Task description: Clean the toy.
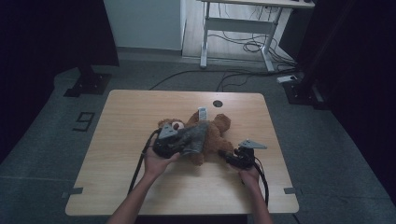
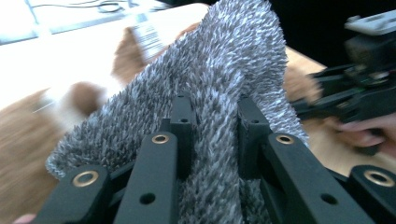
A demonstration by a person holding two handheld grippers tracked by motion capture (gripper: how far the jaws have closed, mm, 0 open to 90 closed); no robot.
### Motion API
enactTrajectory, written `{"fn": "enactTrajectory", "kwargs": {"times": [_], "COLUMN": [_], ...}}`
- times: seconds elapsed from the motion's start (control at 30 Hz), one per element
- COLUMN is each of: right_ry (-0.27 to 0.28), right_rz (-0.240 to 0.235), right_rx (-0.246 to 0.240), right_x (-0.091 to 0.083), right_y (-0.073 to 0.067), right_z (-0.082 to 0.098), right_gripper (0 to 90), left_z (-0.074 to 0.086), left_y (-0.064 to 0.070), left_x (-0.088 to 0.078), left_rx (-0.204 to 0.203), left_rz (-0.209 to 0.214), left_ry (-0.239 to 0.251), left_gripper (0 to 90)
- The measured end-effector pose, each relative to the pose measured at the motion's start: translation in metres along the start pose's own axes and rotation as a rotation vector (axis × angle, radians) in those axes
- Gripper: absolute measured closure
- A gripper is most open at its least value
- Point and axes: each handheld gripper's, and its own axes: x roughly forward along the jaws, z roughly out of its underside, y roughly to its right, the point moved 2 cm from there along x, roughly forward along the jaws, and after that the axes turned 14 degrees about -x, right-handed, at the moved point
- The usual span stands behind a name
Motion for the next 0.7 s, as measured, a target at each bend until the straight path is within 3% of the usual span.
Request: {"fn": "enactTrajectory", "kwargs": {"times": [0.07,0.17,0.33,0.47,0.6,0.7], "right_ry": [0.000,0.000,0.006,-0.005,0.002,0.003], "right_rz": [0.000,0.001,-0.004,-0.006,-0.011,-0.016], "right_rx": [0.000,0.000,0.020,0.009,0.003,0.005], "right_x": [0.000,0.000,0.000,0.000,0.000,0.000], "right_y": [0.000,0.000,0.000,0.001,0.001,0.001], "right_z": [0.000,0.000,0.000,0.000,0.001,0.001], "right_gripper": [56.6,56.6,56.8,56.9,56.6,56.5], "left_z": [-0.002,0.005,0.024,0.031,0.032,0.033], "left_y": [0.011,0.028,0.042,0.040,0.038,0.031], "left_x": [0.011,0.038,0.068,0.069,0.059,0.052], "left_rx": [0.016,0.029,0.047,0.032,0.060,0.051], "left_rz": [0.017,0.030,0.004,0.003,-0.019,-0.030], "left_ry": [-0.021,-0.108,-0.185,-0.172,-0.163,-0.166], "left_gripper": [72.6,72.8,72.8,73.1,73.3,73.3]}}
